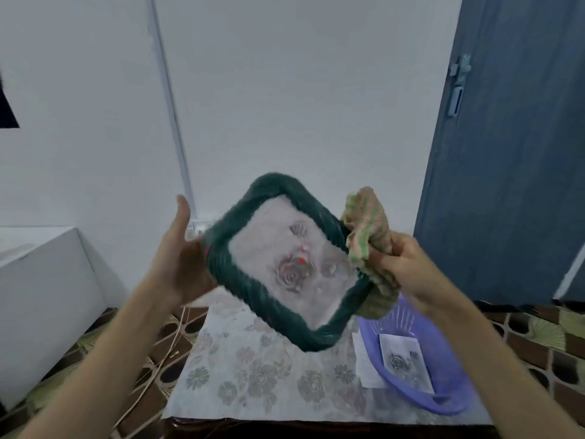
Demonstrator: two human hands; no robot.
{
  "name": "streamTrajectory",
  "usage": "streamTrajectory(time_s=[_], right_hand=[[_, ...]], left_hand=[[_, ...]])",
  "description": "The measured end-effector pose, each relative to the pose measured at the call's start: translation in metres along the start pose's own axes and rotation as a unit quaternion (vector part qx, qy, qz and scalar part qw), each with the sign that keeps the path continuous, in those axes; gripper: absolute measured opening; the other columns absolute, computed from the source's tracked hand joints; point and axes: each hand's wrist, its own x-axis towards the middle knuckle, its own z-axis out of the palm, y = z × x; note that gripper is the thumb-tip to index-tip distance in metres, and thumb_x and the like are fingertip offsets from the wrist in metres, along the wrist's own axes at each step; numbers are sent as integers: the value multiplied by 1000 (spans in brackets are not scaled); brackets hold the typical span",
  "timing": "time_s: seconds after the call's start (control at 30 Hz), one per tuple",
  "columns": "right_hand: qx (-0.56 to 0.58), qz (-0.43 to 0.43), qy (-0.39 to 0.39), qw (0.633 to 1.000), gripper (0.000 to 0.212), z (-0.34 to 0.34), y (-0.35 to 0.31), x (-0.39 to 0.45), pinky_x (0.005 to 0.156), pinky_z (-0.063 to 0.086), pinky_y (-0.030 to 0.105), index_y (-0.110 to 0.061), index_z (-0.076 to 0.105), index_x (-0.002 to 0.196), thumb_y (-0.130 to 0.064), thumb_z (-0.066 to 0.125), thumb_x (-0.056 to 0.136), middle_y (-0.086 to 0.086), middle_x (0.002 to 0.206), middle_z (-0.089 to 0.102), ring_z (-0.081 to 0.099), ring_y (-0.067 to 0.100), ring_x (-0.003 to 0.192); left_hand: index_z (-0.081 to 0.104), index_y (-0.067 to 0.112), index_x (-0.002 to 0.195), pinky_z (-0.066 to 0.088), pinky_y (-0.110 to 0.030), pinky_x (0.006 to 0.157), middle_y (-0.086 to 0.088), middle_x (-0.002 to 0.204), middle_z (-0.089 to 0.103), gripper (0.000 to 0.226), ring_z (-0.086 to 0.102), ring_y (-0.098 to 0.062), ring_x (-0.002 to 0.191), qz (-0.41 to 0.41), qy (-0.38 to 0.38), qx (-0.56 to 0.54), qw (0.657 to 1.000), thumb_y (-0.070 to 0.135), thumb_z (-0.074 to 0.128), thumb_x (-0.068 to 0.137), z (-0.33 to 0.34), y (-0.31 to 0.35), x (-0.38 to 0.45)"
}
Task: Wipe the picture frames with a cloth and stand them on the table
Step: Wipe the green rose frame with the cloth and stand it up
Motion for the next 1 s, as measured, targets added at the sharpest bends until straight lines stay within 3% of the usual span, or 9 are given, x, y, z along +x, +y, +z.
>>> streamTrajectory(time_s=[0.1, 0.2, 0.37, 0.5, 0.6, 0.7, 0.83, 0.93, 1.0], right_hand=[[-127, -34, -85, 988, 12, -12, -16, 8, 49, 37, 17, -1, 56, 74, -6, 58, 85, -1, 53, 50, 46, 9, 50], [-188, -62, -126, 972, 30, -10, -27, 16, 52, 32, 17, -9, 46, 60, 0, 55, 88, -1, 56, 41, 39, 9, 54], [-6, -20, -16, 1000, 14, -14, -16, 27, 50, 44, 22, -9, 58, 76, -7, 54, 89, -3, 56, 60, 52, 18, 56], [214, 45, 93, 971, 18, -41, -4, 25, 76, 55, 27, -8, 63, 94, -12, 45, 94, -2, 81, 73, 68, 11, 79], [137, 66, 23, 988, 18, -45, 7, 7, 81, 52, 31, -8, 62, 96, -11, 44, 93, 0, 85, 72, 67, 12, 80], [6, 41, -20, 999, 15, -24, 8, 1, 78, 48, 30, -14, 60, 93, -2, 55, 87, 1, 85, 67, 61, 16, 80], [-80, -28, 88, 993, 15, -4, 3, 13, 76, 52, 27, -23, 62, 84, -9, 66, 83, -2, 84, 67, 64, 13, 79], [-2, 3, 157, 988, 19, 0, 6, 20, 72, 50, 37, 1, 65, 84, -17, 64, 86, 13, 78, 64, 60, 24, 73], [51, 25, 149, 987, 15, -2, 6, 21, 76, 50, 40, -5, 66, 81, -17, 61, 88, 11, 78, 65, 61, 24, 75]], left_hand=[[68, 16, 114, 56, -37, 73, -16, 97, 68, 94, 63, -34, 87, -47, -101, 223, 968, 87, 53, 54, -2, 33, 6], [73, 20, 102, 57, -29, 74, -12, 111, 69, 79, 68, -27, 98, -71, -180, 341, 920, 67, 82, 39, 19, 37, 10], [76, 14, 88, 56, -26, 67, -13, 100, 72, 68, 71, -23, 87, -18, -133, 278, 951, 58, 88, 37, 25, 21, 18], [77, 14, 87, 57, -25, 65, -12, 100, 73, 72, 71, -22, 86, 17, -77, 220, 972, 55, 91, 29, 16, 14, 20], [77, 15, 86, 57, -26, 64, -10, 98, 73, 69, 71, -22, 85, 41, -40, 197, 979, 52, 91, 29, 15, 12, 22], [77, 15, 80, 58, -27, 64, -8, 91, 74, 32, 71, -22, 80, 55, -11, 187, 981, 39, 79, 59, 25, 7, 23], [77, 17, 71, 56, -22, 59, -4, 78, 74, 4, 70, -15, 68, 86, -7, 218, 972, 21, 76, 69, 36, 5, 23], [77, 15, 73, 56, -23, 57, -6, 78, 74, 16, 70, -17, 66, 93, -3, 206, 974, 25, 66, 68, 34, 6, 23], [77, 15, 73, 56, -23, 56, -7, 77, 74, 15, 70, -17, 65, 95, -6, 199, 975, 24, 66, 68, 33, 4, 22]])
